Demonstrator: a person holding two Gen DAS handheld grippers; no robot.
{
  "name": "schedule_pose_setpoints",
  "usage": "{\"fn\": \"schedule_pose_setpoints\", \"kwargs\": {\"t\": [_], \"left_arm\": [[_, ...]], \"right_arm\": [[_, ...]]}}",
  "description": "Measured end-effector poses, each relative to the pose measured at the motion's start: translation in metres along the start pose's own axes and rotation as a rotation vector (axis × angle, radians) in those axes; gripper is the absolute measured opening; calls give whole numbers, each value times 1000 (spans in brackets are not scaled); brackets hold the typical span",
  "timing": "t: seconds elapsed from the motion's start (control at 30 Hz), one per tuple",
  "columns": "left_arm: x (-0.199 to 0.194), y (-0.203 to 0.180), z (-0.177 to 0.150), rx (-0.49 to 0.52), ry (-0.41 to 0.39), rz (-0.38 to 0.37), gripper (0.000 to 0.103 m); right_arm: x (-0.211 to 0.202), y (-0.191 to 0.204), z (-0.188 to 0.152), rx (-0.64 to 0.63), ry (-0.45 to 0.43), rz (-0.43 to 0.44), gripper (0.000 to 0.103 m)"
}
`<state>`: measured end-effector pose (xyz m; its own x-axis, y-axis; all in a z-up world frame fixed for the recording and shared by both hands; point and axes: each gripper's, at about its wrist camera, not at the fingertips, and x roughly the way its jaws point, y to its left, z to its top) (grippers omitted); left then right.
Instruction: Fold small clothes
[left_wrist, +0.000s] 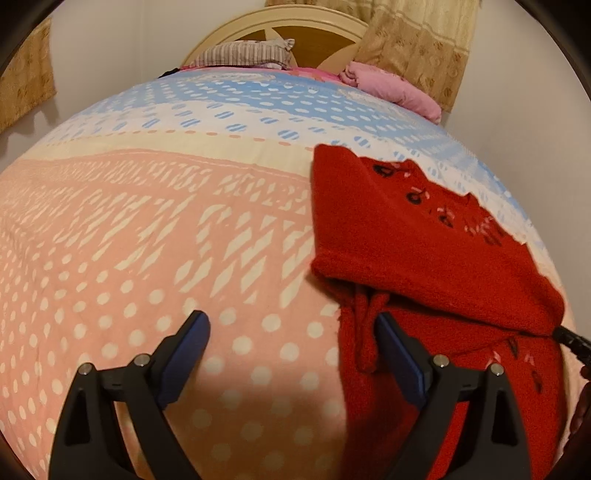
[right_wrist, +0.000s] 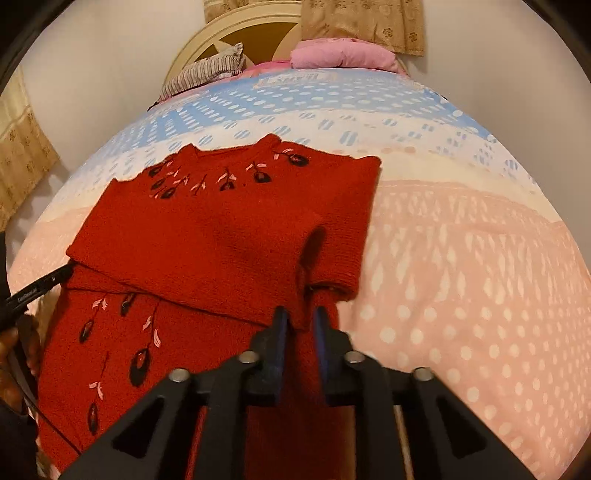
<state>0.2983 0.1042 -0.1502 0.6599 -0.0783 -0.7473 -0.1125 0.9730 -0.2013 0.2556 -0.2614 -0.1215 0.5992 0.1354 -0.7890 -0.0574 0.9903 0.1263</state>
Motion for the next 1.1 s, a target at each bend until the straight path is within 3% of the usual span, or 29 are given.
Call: {"fn": "schedule_pose_setpoints", "kwargs": {"t": [0.1,0.2,0.3,0.37,0.47,0.5,0.53,0.57,0.63,0.73,0.8,0.87,0.9,1.0,1.1], "left_arm": [[-18,7,3,15,-65,49,93],[-29,9,17,11,-117,48,94],[-21,1,33,38,-107,49,94],[-6,-11,39,71,-104,71,94],[13,-20,36,91,-65,95,94],[18,-20,32,83,-53,93,94],[24,-18,28,73,-34,86,94],[26,-16,26,64,-25,73,94],[25,-11,25,36,-23,50,96],[30,-10,25,27,-3,72,101],[29,-16,24,48,-1,88,102],[29,-19,23,59,-6,100,102],[29,-18,23,56,-6,97,103],[30,-14,23,39,-7,82,103],[26,-14,22,38,-28,82,103]], "right_arm": [[-13,0,5,-1,-28,21,25],[-16,-1,20,10,-36,64,25],[-1,-9,39,84,-24,115,26],[23,-18,49,158,33,188,33],[43,-18,54,185,63,229,33],[45,-14,55,165,64,222,28],[41,-6,55,117,39,154,7],[36,-2,55,90,23,122,7],[12,11,55,16,-90,70,7],[-3,23,53,-72,-162,-8,7],[16,19,52,-63,-72,-54,14],[32,9,47,-39,-6,-149,51],[34,4,45,-24,-7,-164,56],[19,-6,39,47,-56,-128,57],[-1,14,39,0,-132,-16,57]]}}
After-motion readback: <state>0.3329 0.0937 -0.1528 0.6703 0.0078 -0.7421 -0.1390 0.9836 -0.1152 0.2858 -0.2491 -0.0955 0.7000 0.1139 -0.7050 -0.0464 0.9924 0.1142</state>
